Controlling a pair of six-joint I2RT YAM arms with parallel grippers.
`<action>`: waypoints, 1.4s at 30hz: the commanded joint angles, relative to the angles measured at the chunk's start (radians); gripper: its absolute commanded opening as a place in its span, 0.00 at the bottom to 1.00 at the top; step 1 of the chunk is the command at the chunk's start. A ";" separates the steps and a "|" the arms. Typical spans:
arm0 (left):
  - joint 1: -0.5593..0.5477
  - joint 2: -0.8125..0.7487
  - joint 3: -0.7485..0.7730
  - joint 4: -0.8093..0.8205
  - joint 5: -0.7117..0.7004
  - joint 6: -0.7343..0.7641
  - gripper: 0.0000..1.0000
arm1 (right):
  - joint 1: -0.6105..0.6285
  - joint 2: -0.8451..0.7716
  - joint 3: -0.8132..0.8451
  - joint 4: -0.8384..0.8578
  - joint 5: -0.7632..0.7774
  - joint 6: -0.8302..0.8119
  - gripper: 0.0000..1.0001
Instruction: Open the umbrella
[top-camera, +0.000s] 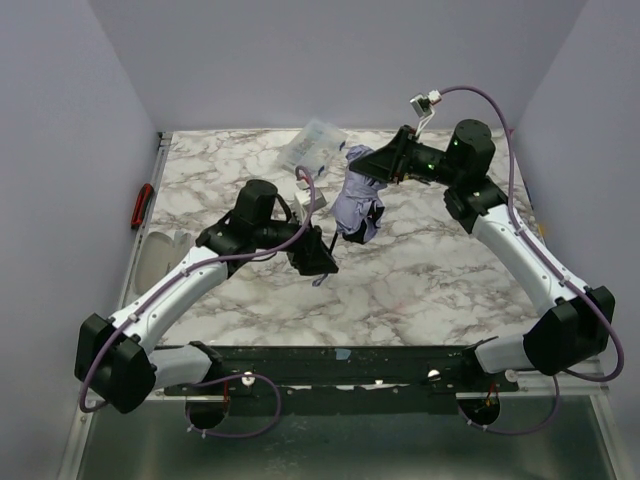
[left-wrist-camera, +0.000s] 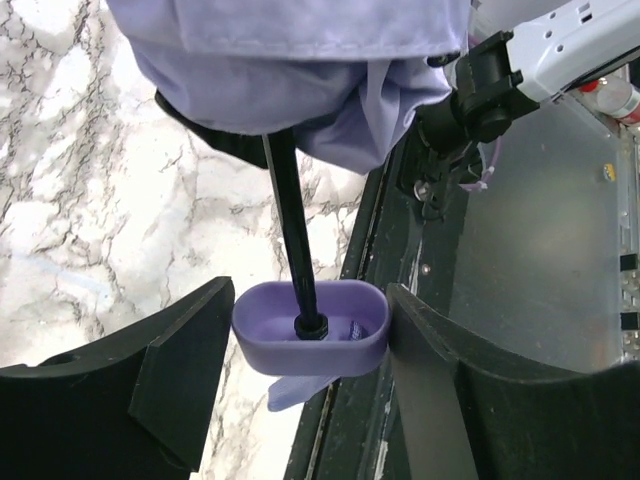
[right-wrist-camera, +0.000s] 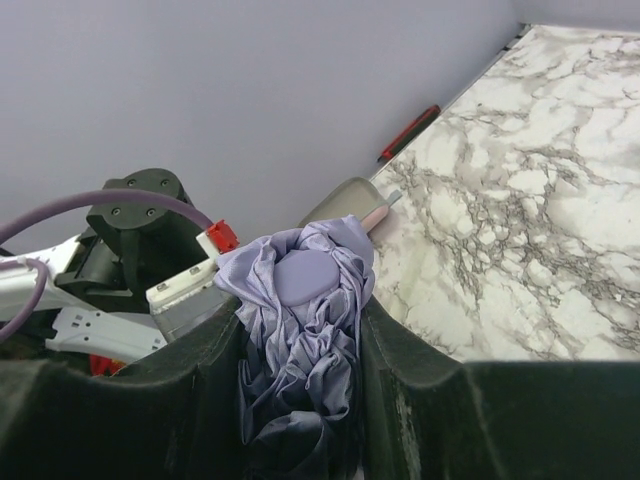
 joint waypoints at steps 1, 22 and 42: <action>-0.003 -0.056 0.010 -0.003 -0.042 0.029 0.64 | -0.003 -0.023 0.036 0.041 0.007 -0.029 0.01; -0.032 0.031 0.010 -0.051 -0.060 0.082 0.27 | -0.019 -0.027 0.111 -0.004 0.026 -0.024 0.01; -0.031 -0.024 -0.181 -0.232 -0.048 0.308 0.25 | -0.446 0.268 0.484 0.178 -0.075 0.212 0.01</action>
